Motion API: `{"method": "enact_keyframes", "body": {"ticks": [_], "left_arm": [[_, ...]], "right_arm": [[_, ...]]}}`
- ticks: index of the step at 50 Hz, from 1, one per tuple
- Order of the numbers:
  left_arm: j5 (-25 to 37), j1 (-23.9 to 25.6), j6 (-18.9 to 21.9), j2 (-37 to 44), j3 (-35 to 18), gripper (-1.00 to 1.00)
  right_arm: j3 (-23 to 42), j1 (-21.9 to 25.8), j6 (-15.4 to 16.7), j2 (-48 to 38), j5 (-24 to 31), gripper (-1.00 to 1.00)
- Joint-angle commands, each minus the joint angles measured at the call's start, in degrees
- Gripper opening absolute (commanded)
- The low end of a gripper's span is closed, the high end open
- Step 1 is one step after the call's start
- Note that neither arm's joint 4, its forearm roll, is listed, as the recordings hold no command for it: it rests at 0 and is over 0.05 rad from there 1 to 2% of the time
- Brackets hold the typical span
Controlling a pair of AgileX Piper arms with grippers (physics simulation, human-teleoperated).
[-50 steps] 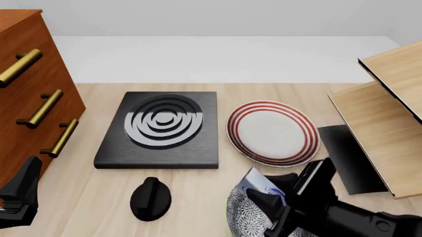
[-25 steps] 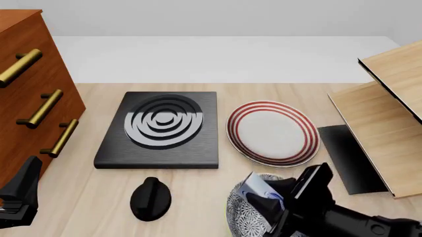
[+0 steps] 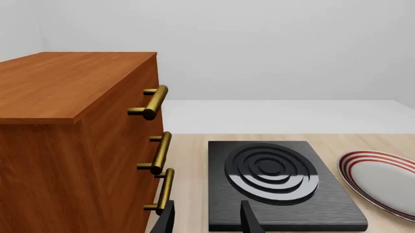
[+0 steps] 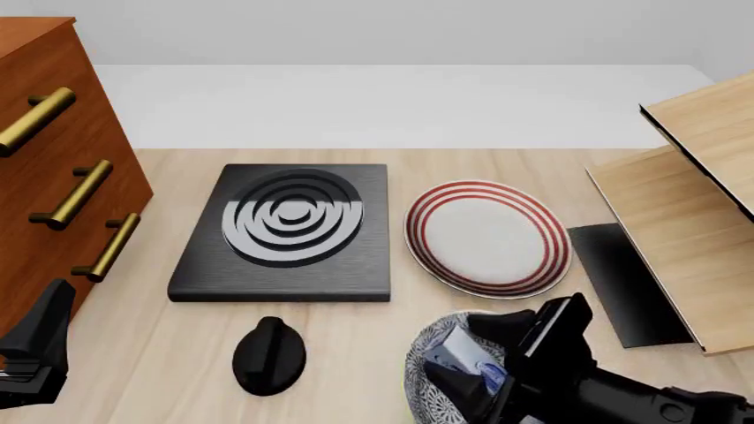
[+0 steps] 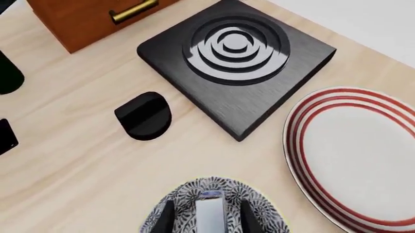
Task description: Pick up the cream cheese and put it in the bowl.
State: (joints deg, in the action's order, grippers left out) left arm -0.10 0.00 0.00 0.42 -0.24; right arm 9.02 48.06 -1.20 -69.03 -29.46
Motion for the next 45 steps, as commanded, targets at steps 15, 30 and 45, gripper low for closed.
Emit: {"method": "enact_keyframes", "body": {"ticks": [15,30,45], "left_arm": [[0.0,0.0,0.0,0.0,0.0,1.00],[0.0,0.0,0.0,0.0,0.0,1.00],[0.0,0.0,0.0,0.0,0.0,1.00]], "right_arm": [[1.1,0.5,-0.8,2.6,2.9,1.00],[6.3,-0.7,1.6,17.0,17.9,1.00],[10.8,-2.4,3.0,33.5,32.0,1.00]]}}
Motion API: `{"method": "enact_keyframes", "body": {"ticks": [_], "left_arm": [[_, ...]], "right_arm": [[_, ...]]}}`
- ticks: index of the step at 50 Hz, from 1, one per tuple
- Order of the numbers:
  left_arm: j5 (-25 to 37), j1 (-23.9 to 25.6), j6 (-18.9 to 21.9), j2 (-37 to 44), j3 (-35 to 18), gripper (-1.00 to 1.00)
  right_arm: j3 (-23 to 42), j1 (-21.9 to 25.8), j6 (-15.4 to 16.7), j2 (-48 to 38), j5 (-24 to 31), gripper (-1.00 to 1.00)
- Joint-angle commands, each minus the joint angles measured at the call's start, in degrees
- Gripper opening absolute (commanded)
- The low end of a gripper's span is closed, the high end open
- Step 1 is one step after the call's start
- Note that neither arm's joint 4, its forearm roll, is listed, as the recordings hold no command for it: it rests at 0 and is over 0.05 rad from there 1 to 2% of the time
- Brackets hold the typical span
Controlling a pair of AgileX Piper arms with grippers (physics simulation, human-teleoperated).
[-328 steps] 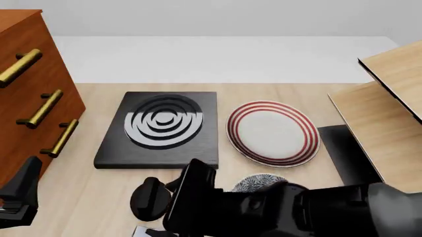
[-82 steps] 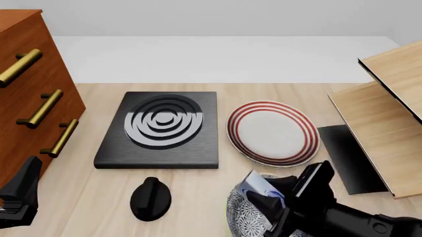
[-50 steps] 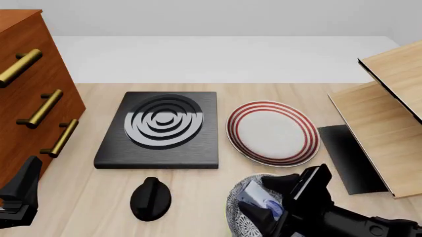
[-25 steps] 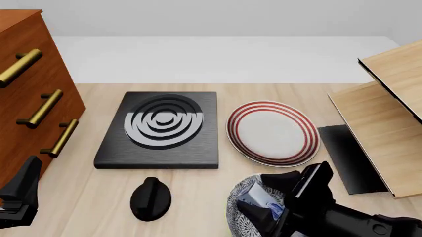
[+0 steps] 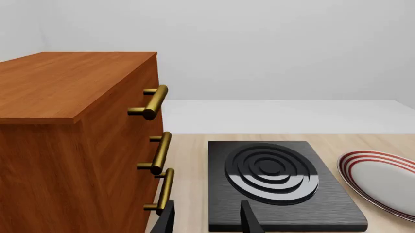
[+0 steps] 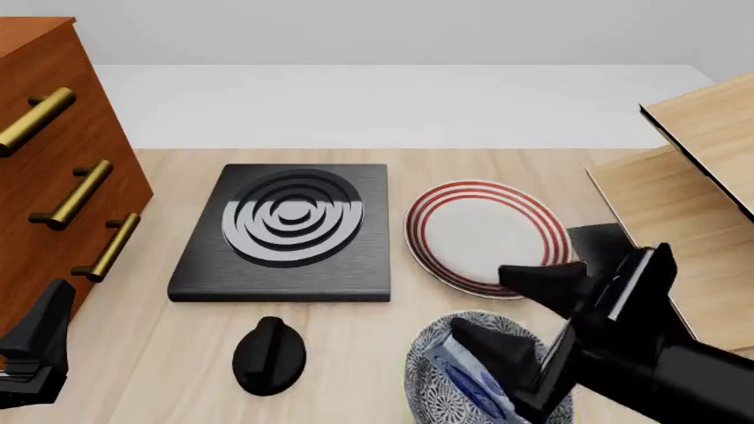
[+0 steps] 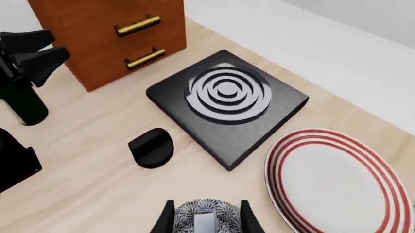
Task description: Pick up the cream cheese and put it in the bowl.
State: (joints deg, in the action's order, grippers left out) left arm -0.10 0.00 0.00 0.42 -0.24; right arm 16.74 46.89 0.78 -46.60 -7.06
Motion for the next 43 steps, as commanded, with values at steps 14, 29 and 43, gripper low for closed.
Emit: {"method": "enact_keyframes", "body": {"ticks": [14,29,43], "left_arm": [[0.0,0.0,0.0,0.0,0.0,1.00],[0.0,0.0,0.0,0.0,0.0,1.00],[0.0,0.0,0.0,0.0,0.0,1.00]], "right_arm": [[4.8,-3.4,1.8,23.0,19.4,1.00],[5.0,-8.8,1.0,44.3,35.8,1.00],[6.3,-13.0,-2.0,46.6,37.5,1.00]]}}
